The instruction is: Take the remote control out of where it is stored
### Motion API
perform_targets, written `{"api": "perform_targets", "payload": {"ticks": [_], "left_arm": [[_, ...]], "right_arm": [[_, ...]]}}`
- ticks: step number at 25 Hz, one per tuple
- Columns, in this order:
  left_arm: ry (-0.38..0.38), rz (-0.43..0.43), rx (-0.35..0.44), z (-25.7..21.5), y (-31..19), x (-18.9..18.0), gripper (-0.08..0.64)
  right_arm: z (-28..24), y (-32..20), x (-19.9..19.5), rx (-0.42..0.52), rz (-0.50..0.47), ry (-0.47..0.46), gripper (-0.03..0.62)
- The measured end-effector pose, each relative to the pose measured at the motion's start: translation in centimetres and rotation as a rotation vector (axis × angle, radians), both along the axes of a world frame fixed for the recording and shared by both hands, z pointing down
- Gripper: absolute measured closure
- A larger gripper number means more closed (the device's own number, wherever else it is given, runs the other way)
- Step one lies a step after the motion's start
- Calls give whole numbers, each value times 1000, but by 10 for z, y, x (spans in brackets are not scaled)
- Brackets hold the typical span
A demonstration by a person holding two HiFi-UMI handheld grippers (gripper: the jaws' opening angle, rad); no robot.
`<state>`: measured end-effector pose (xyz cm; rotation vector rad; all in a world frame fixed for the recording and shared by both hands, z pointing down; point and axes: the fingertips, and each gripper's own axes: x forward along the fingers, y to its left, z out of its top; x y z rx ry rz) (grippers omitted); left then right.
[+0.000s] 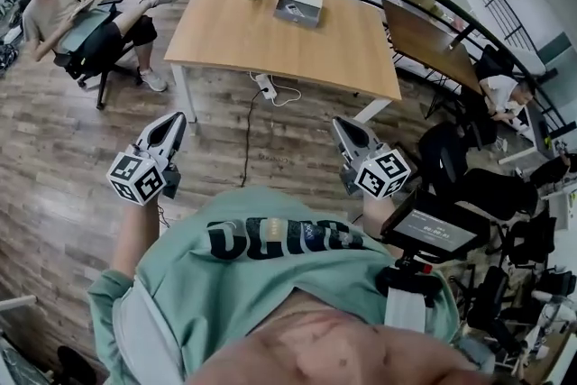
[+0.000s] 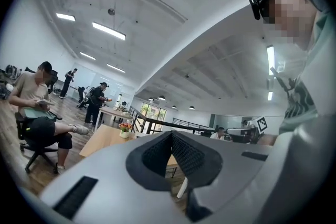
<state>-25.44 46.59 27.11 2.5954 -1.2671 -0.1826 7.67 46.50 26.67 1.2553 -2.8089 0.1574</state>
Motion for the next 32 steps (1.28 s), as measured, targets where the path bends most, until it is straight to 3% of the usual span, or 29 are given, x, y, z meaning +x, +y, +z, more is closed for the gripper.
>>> {"api": "perform_targets", "payload": {"ticks": [11, 19, 25, 32], "left_arm": [[-45, -55, 18, -16, -35, 134, 555], [-80, 16, -20, -3, -67, 209, 555], [-56, 89, -32, 9, -113, 221, 555], [-5, 179, -43, 33, -193, 183, 555]], "right_arm": [[-3, -69, 131, 25, -53, -65, 589], [27, -99, 206, -39, 29, -128, 589], [42, -121, 220, -63, 104, -117, 588], [37, -175, 184, -77, 199, -64, 589]]}}
